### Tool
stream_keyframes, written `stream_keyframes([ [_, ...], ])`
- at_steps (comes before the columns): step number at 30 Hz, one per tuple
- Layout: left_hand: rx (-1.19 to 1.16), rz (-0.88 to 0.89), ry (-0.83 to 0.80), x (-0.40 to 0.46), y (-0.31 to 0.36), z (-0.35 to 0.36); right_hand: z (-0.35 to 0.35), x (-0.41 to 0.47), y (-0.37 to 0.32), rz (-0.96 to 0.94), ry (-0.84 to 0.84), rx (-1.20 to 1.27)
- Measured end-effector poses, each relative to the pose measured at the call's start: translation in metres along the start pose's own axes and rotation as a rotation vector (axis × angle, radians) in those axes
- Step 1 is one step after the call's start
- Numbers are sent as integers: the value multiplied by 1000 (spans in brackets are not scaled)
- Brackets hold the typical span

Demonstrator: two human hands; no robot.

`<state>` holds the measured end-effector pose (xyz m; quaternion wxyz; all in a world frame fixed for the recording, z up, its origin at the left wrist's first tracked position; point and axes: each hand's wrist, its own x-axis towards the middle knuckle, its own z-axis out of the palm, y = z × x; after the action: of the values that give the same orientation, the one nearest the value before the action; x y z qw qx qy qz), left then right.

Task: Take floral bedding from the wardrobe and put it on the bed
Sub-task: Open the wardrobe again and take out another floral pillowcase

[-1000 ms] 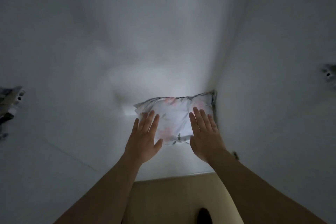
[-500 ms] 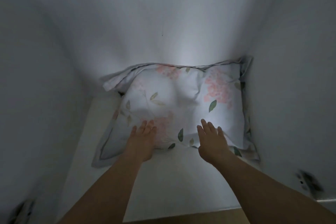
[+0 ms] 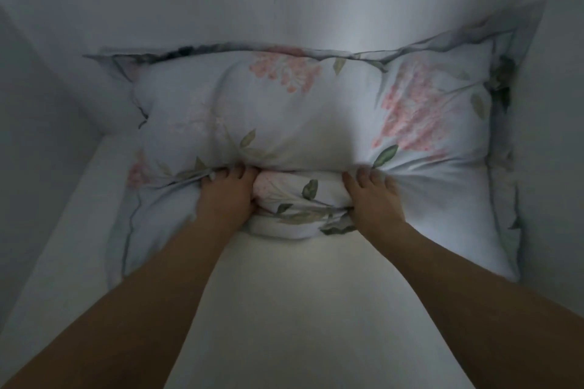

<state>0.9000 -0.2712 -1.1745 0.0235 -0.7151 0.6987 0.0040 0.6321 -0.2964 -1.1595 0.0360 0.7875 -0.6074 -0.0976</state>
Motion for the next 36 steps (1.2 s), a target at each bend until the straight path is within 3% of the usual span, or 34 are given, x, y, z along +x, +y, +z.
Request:
stream_keyframes([
  [6,23,4,110,5,6,-2,-9,2,3,-62,6,79],
  [10,-126,59,148,-33,9,-19,-20,-33,2,-46,-27,162],
  [13,-108,59,121,-74,12,-27,-26,-65,-5,-8,-77,185],
  [19,-57,-58,-233,-151,22,-65,-71,-130,-17,-92,-338,147],
  [22,-179,-147,-235,-177,20,-136,-149,-151,-13,-64,-350,136],
  [27,-355,-249,-90,-199,13,-327,-332,-190,14,1,-301,210],
  [31,-466,-296,-74,-236,16,-476,-470,-250,38,3,-329,268],
  [36,-552,-314,-91,-299,24,-641,-620,-353,61,-185,-405,645],
])
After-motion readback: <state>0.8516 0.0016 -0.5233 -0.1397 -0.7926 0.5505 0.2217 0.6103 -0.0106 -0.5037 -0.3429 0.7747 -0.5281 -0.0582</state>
